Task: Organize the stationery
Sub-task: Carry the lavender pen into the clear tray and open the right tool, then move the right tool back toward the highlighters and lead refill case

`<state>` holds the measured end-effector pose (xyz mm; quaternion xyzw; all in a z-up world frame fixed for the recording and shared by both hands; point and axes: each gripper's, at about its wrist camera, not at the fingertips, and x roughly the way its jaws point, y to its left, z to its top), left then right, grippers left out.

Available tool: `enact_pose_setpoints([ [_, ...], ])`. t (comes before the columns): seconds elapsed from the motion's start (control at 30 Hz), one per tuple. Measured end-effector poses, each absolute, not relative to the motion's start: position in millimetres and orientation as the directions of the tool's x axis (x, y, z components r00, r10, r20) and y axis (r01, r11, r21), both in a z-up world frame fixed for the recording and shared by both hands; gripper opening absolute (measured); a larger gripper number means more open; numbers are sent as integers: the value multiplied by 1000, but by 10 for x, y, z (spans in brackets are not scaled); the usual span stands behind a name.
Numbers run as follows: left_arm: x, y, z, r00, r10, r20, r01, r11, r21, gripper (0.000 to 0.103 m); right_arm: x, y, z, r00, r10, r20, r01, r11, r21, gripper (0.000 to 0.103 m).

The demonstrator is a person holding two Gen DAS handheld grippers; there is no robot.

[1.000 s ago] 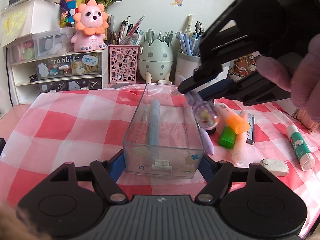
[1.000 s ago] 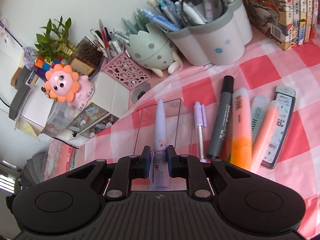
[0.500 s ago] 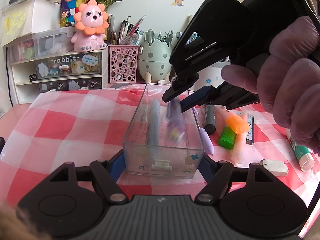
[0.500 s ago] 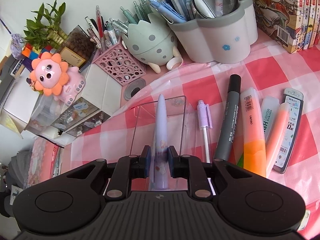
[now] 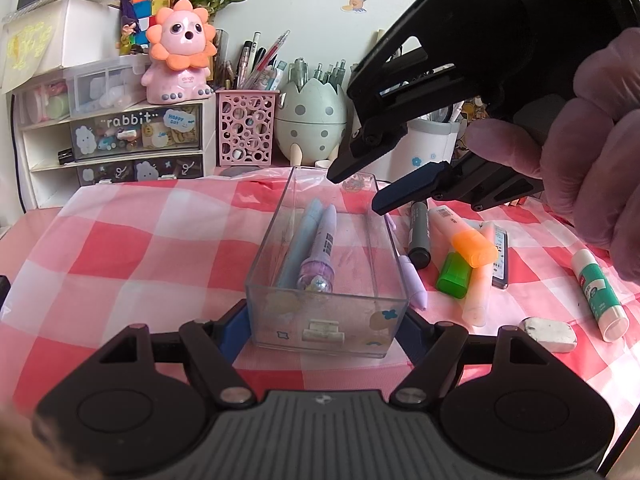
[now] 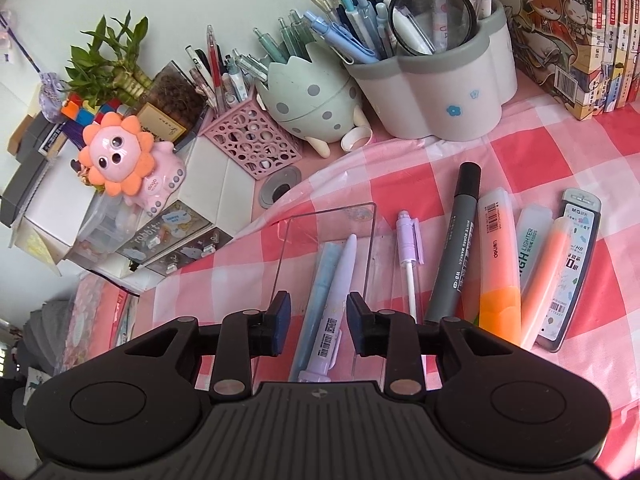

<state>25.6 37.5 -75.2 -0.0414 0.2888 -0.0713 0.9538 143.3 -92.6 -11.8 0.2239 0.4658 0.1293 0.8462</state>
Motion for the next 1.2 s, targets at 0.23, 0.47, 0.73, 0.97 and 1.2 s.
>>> enact_pose_setpoints([
  [0.23,256,375,-752,823,-160,-545,112,986,-120,49,1324,-1010,-15,549,443,-709,-52,865,500,45],
  [0.47,256,375,-752,823,-160,-545,112,986,-120,49,1217,-1254,58,583,432,-688,-41,861,507,55],
  [0.73,256,375,-752,823,-160,-545,112,986,-120,49,1085,-1575,11,642,356,-679,0,886,464,64],
  [0.97,256,375,-752,823,-160,-545,112,986,-120,49,977,-1720,-73,681,251,-688,16,934,356,67],
  [1.2,256,375,-752,823,-160,-545,112,986,-120,49,860,-1695,-126,727,167,-666,-30,977,211,74],
])
